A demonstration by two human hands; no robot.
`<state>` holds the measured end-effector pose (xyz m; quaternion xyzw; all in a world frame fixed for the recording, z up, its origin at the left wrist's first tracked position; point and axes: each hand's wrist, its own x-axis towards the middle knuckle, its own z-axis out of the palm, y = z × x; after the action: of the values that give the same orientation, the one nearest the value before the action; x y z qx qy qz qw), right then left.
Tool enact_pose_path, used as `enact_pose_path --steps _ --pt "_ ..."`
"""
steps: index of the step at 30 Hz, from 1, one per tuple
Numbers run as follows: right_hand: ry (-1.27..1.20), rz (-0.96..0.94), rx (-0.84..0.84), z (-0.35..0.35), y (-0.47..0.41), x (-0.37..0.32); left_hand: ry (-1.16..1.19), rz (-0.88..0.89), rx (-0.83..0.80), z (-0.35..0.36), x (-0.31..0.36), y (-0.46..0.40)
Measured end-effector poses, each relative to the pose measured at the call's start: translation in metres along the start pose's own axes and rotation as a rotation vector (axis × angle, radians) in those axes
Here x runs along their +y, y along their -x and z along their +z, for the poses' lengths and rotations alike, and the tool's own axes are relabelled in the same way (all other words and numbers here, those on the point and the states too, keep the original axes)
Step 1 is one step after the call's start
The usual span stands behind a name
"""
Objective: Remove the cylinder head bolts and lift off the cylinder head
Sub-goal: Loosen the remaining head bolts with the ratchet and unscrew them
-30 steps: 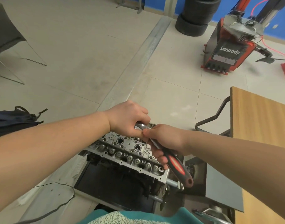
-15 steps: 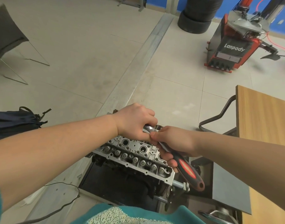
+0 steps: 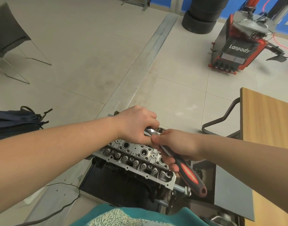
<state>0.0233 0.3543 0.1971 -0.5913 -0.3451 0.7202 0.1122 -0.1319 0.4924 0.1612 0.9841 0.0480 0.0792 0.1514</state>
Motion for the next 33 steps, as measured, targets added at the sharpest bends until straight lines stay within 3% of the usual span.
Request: enact_pose_path --steps 4,9,12,17,20,26,33 --pt "-0.096 -0.058 -0.09 -0.005 0.001 0.011 -0.053 0.099 -0.086 -0.006 -0.009 -0.006" --pt "-0.274 -0.182 -0.123 -0.002 0.018 0.043 -0.204 0.42 -0.054 -0.002 -0.006 -0.021" --pt "-0.213 -0.18 0.074 0.01 0.039 0.062 -0.248 0.431 -0.085 -0.002 -0.005 -0.021" --pt "0.463 -0.158 0.758 0.07 0.048 0.084 -0.327 0.5 -0.034 0.005 -0.006 -0.019" --pt "0.692 -0.12 0.997 0.086 0.033 0.085 -0.332 0.508 0.015 0.007 -0.008 -0.021" --pt "0.86 -0.085 1.14 0.083 0.023 0.086 -0.288 0.497 0.078 0.011 -0.007 -0.021" --pt "0.873 -0.123 1.13 0.082 0.026 0.085 -0.278 0.454 0.155 0.015 -0.005 -0.012"
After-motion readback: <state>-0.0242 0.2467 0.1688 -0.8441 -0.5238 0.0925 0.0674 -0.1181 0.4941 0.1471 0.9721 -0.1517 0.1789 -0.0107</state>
